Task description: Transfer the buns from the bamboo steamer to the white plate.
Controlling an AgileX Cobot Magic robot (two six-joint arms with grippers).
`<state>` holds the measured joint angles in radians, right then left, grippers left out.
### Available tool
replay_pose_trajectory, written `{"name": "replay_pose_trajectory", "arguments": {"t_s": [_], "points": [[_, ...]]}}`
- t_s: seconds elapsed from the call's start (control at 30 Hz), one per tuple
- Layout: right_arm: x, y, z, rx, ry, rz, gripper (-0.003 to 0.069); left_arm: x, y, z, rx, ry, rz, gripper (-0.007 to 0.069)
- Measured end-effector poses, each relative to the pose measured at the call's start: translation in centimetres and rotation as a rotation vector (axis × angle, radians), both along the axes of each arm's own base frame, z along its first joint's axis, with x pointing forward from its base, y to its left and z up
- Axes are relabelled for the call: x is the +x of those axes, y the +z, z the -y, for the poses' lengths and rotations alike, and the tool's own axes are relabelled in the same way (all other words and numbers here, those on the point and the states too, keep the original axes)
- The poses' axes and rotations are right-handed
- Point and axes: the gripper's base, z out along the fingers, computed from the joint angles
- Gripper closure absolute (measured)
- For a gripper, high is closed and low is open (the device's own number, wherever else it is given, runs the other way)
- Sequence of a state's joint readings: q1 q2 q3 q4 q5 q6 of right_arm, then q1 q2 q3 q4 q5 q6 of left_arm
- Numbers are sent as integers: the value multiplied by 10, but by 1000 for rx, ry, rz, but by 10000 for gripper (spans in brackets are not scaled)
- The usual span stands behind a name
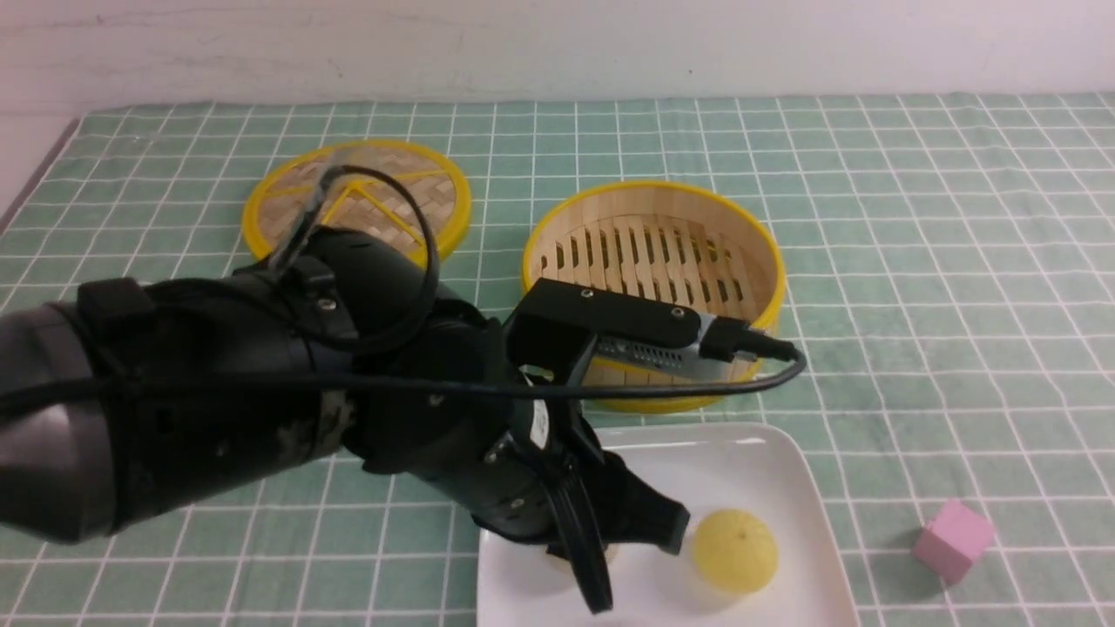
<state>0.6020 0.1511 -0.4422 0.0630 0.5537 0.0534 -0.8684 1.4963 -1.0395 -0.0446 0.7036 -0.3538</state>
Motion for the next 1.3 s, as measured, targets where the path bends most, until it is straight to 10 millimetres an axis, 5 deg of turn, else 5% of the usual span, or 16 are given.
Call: {"name": "replay_pose_trajectory", "arguments": {"t_s": [0.07,0.2,1.13,1.3], "points": [[1,-3,-1,-1,1,-7,673,0,0,0,4,-2,2,564],[2,-7,-2,0,4,-21,673,1,0,-1,11,-5,9,621],[-4,-14,1,12,9,-19,658,1,0,-1,21,-9,14,620],[3,-51,4,-6,-108,-15,655,2,0,-2,32,-15,27,615]]}}
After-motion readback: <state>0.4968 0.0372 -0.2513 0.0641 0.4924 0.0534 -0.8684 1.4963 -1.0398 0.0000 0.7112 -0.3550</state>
